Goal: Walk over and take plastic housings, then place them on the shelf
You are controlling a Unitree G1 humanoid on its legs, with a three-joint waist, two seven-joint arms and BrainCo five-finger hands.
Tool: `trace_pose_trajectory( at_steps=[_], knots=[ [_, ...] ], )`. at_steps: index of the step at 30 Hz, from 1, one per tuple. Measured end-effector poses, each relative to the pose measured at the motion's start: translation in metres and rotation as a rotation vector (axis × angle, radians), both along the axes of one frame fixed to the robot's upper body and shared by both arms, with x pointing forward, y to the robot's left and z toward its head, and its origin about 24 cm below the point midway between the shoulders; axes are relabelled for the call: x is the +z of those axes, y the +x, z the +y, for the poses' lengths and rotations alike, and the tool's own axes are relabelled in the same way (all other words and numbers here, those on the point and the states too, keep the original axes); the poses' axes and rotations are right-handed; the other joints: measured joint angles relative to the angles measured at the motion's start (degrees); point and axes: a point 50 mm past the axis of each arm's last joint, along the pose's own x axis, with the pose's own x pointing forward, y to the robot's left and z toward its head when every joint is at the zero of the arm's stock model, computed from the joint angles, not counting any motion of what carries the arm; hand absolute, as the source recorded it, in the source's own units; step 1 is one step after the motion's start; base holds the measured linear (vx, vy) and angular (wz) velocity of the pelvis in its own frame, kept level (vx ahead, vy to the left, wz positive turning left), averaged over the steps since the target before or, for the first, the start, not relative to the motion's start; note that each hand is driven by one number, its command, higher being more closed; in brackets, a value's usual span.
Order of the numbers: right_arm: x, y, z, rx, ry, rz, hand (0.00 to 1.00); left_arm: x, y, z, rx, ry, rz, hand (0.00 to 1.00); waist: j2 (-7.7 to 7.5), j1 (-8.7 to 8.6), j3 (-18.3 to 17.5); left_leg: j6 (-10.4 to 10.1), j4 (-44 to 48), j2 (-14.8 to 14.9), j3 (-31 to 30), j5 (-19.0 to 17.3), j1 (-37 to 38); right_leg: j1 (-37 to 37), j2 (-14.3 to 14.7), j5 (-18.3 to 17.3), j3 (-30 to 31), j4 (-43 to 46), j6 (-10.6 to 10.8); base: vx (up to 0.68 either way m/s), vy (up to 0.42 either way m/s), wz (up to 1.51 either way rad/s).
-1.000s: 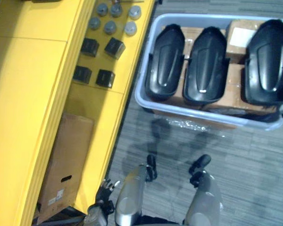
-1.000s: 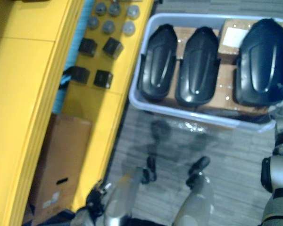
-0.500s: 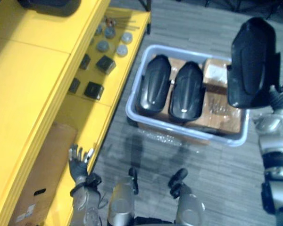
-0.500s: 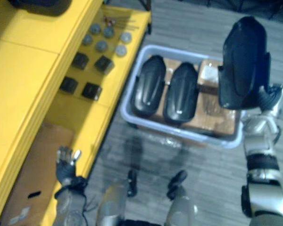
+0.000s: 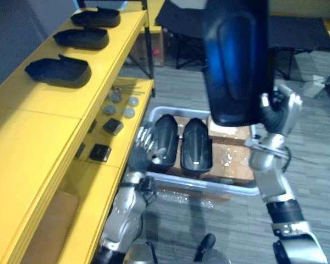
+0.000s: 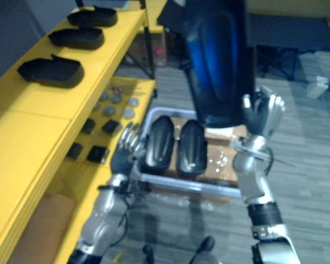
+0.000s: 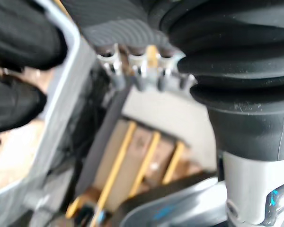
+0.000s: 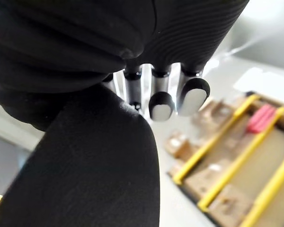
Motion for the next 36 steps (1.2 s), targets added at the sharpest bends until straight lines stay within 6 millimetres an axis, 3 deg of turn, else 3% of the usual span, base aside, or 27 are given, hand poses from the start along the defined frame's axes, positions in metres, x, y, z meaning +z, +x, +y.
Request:
trace_pose_trajectory(
  at_steps=[8, 21, 26, 27, 36],
  knots=[
    [-0.006, -0.004, 0.039, 0.151, -0.094, -0.021, 1.00, -0.010, 0.011, -0.002, -0.020, -0.061, 0.090, 0.00, -0.86, -0.48, -0.9, -0.1, -0.8, -0.2, 1.6, 0.1, 1.6, 0.0, 0.1, 0.5, 1.7, 0.0, -0.3, -0.04, 0.025, -0.11],
    [-0.037, -0.003, 0.068, 0.312, -0.198, 0.146, 1.00, -0.017, 0.013, 0.001, -0.039, -0.132, 0.133, 0.00, -1.16, -0.49, -2.7, -0.2, -1.3, -0.1, 1.6, 0.6, 1.5, 0.0, 0.3, 0.5, 1.7, 0.0, -0.3, -0.03, 0.003, 0.00],
    [-0.052, -0.008, 0.070, 0.338, -0.199, 0.208, 1.00, -0.019, 0.013, 0.004, -0.026, -0.138, 0.140, 0.00, -1.33, -0.48, -3.3, -0.2, -1.4, -0.1, 1.6, 0.7, 1.5, 0.0, 0.3, 0.5, 1.7, 0.0, -0.3, -0.01, 0.002, 0.00],
    [-0.056, -0.009, 0.069, 0.338, -0.194, 0.221, 1.00, -0.019, 0.013, 0.005, -0.020, -0.140, 0.141, 1.00, -1.40, -0.49, -3.6, -0.2, -1.4, -0.1, 1.6, 0.7, 1.5, 0.0, 0.4, 0.5, 1.7, 0.0, -0.3, 0.00, 0.000, 0.00],
    [-0.079, -0.023, 0.072, 0.368, -0.131, 0.297, 1.00, -0.012, 0.007, 0.013, 0.037, -0.197, 0.079, 1.00, -1.53, -0.53, -4.3, -0.2, -1.7, -0.1, 1.7, 0.7, 1.5, -0.3, 0.5, 0.5, 1.8, 0.0, -0.3, 0.00, 0.000, 0.00]
  ],
)
